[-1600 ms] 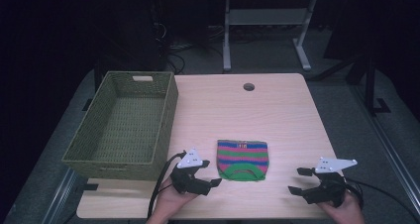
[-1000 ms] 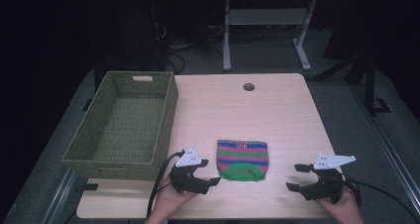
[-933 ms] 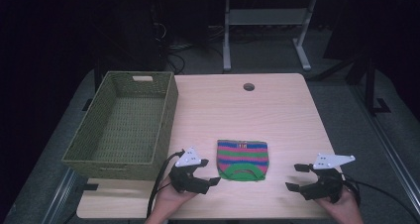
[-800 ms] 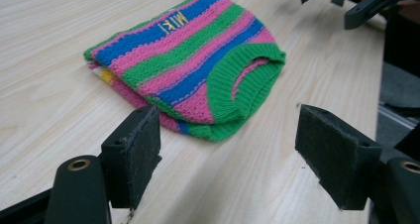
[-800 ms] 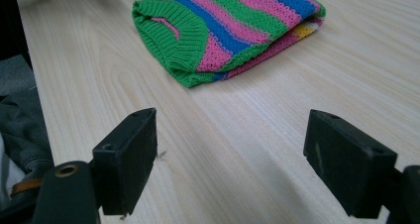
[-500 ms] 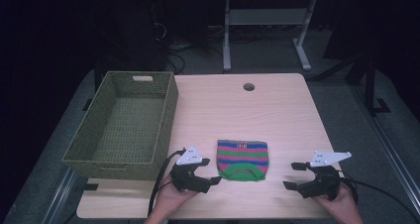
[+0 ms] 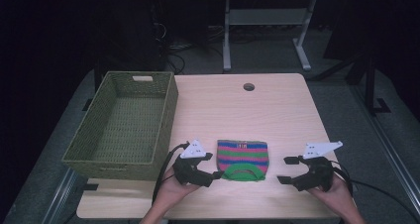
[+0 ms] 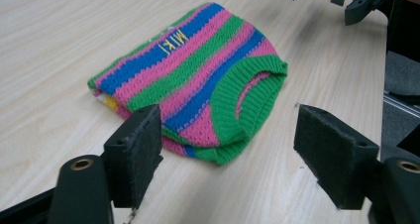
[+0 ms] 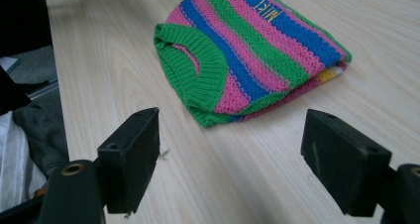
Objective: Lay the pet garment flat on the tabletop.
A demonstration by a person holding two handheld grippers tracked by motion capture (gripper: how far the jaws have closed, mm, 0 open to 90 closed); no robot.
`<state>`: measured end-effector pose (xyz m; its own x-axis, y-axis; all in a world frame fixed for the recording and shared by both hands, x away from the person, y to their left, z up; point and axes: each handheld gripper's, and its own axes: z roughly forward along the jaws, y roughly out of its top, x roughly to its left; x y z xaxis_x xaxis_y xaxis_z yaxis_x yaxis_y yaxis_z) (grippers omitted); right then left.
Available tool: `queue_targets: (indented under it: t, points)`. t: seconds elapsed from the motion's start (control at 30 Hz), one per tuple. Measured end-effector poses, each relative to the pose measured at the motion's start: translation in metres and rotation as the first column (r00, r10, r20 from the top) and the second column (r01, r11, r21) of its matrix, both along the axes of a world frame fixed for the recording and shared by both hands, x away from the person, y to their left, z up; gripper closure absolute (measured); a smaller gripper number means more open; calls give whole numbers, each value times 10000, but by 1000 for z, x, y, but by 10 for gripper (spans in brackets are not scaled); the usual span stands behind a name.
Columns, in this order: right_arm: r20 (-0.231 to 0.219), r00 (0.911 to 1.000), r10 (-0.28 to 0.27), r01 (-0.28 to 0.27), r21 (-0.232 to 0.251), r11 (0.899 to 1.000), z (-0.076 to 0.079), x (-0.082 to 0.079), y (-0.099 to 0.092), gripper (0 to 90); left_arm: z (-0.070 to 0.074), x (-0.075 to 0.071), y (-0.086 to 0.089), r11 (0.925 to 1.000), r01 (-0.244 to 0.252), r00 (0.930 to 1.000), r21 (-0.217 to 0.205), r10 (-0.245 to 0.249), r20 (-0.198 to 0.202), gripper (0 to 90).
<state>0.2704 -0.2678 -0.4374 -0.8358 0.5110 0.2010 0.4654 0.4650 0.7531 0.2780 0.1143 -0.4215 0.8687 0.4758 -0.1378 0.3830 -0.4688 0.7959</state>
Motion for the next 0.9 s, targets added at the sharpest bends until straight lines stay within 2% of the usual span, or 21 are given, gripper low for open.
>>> queue_targets:
  t: [0.2,0.27,0.63,0.8,0.9]
  points:
    - [83,9996,283,-282,-62,9996,6,8,10,241,4,7,-6,9998,177,9998,57,-177,114,281]
    - [-74,9990,435,-437,-282,9986,8,13,16,244,5,10,-8,9996,247,9996,168,-250,149,284]
    - [-88,9960,891,-895,-518,9946,14,25,32,270,3,19,-19,9980,606,9982,199,-605,-48,318]
    - [-37,9940,1090,-1090,-570,9924,12,28,40,297,1,22,-23,9963,766,9970,385,-764,-79,335]
    - [-191,9922,1232,-1242,-689,9899,9,30,44,319,0,25,-26,9935,935,9956,651,-927,-147,347]
